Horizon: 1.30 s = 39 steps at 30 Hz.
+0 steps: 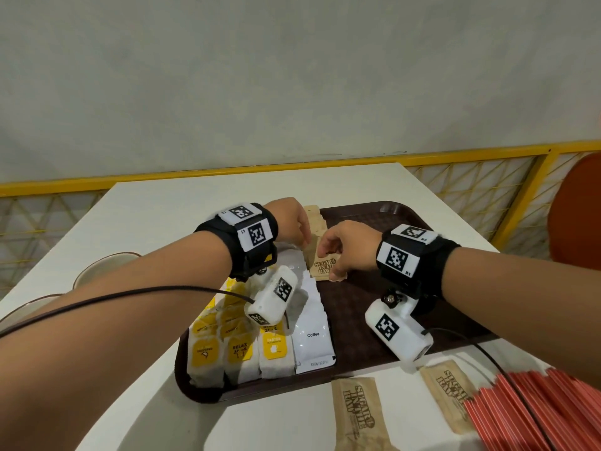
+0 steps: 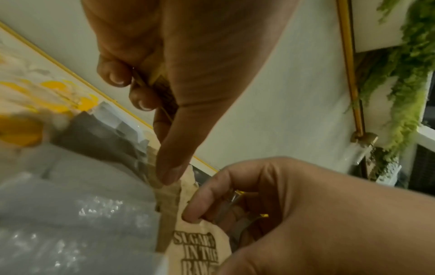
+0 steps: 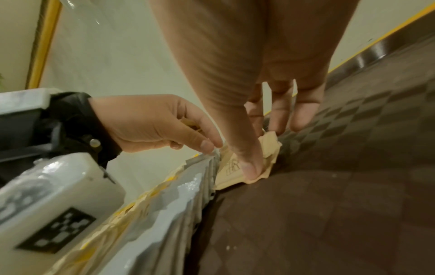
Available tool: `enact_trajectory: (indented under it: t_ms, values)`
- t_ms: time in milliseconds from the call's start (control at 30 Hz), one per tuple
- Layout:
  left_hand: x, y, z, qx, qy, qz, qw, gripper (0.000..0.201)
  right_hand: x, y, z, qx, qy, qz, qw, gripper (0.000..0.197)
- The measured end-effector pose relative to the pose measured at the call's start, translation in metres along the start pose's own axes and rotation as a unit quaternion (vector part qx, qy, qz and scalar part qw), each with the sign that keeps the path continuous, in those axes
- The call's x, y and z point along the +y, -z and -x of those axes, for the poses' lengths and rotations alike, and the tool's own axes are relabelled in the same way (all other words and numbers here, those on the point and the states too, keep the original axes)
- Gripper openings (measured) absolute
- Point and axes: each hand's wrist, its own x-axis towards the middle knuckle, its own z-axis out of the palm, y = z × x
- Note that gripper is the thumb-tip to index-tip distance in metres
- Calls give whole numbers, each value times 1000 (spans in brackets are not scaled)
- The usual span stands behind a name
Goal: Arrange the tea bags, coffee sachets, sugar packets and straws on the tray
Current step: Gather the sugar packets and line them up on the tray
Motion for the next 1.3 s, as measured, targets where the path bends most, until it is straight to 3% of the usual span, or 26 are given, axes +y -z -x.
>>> enact_trajectory:
  t_ms: [300, 400, 533, 800, 967, 1067, 1200, 1300]
  values:
    - [23, -7, -15, -71, 26, -179, 981, 11, 6, -1, 3, 5, -2, -20, 1000, 30]
    - [28, -9, -21, -80, 45, -216, 972, 31, 5, 0, 3, -1, -1, -18, 1000, 39]
    - [33, -13, -24, -93, 66, -257, 960, 38, 7, -1, 3, 1, -5, -24, 1000, 33]
    - [24, -14, -32, -99, 73, -242, 962, 34, 8, 1, 2, -1, -6, -28, 1000, 32]
    - [25, -7, -32, -117, 45, -274, 953, 13, 6, 3, 4, 8, -4, -33, 999, 35]
    - [24, -3, -31, -128, 14, -310, 942, 26, 7, 5, 5, 8, -16, -92, 996, 27]
    - [26, -3, -34, -131, 3, -343, 930, 9, 13, 6, 5, 11, -46, -159, 986, 21]
    - [29, -5, -36, -134, 2, -339, 931, 7, 16, 5, 5, -2, -74, -233, 970, 17]
